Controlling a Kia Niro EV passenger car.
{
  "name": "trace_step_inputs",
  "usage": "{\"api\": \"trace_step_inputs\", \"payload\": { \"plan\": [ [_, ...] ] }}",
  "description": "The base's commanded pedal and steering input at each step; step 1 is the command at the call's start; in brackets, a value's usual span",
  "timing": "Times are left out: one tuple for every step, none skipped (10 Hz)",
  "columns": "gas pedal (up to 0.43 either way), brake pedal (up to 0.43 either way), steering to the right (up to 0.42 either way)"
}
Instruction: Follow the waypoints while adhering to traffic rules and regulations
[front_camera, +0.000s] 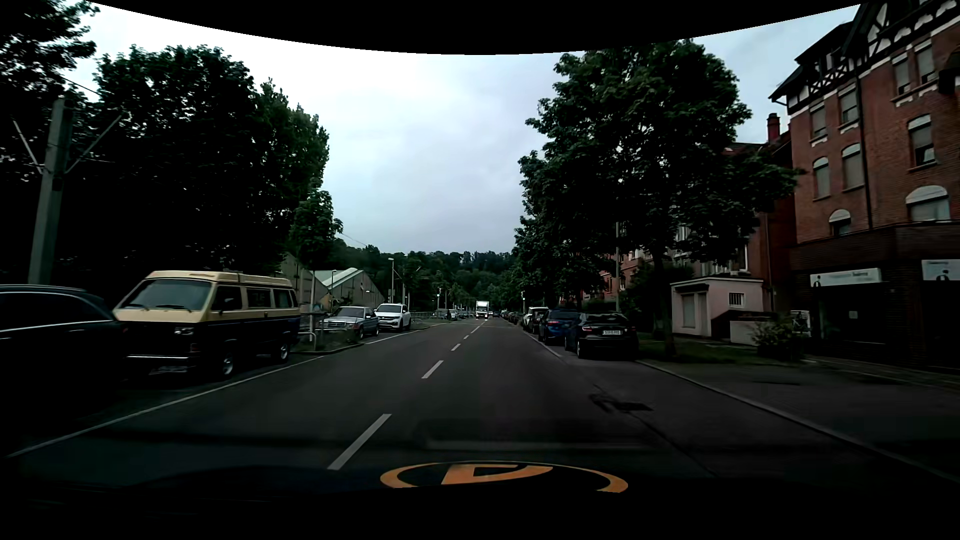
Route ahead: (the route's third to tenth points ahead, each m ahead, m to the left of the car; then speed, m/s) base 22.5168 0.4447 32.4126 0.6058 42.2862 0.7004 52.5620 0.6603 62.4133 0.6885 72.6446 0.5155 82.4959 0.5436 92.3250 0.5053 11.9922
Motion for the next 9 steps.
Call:
{"api": "trace_step_inputs", "payload": {
  "plan": [
    [0.098, 0.000, 0.003],
    [0.087, 0.000, 0.003],
    [0.087, 0.000, 0.003],
    [0.087, 0.000, 0.004],
    [0.067, 0.000, 0.004],
    [0.067, 0.000, 0.003],
    [0.067, 0.000, 0.003],
    [0.067, 0.000, 0.003],
    [0.067, 0.000, 0.003]
  ]
}}
